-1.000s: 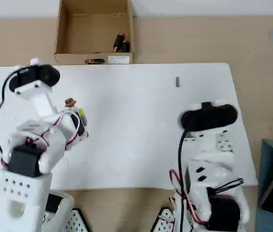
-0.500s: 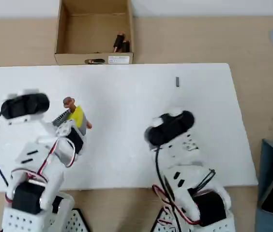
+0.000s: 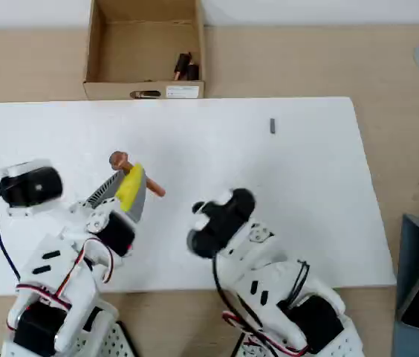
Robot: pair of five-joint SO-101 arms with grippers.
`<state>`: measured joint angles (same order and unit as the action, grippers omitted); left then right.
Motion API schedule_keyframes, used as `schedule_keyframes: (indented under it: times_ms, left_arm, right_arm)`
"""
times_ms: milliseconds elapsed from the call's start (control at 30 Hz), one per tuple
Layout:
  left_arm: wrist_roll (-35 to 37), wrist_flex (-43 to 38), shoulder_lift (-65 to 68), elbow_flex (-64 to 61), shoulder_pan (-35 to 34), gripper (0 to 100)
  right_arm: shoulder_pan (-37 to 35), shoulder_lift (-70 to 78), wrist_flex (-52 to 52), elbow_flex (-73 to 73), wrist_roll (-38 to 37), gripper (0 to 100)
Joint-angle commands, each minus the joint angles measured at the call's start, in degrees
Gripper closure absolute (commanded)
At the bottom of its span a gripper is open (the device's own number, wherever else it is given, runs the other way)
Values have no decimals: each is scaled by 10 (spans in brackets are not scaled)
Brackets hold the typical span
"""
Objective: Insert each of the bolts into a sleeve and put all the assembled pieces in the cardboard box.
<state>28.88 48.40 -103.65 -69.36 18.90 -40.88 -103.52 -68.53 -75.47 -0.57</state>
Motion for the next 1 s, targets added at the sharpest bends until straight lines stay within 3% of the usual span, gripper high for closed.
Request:
schedule_keyframes:
  times_ms: [0,400,667,967]
  left_arm:
    - [33,-18,-7,46,11,998]
    - [62,-10,-7,46,80,999]
    - [62,55,-7,40,118,999]
    - [62,8,-7,-4,113,998]
  right_arm:
    - [-20,-67,13,1,-29,989]
    - [-33,-67,16,9,-54,989]
    - [-33,-67,38,18,-54,989]
    - [-33,-67,47,18,-91,989]
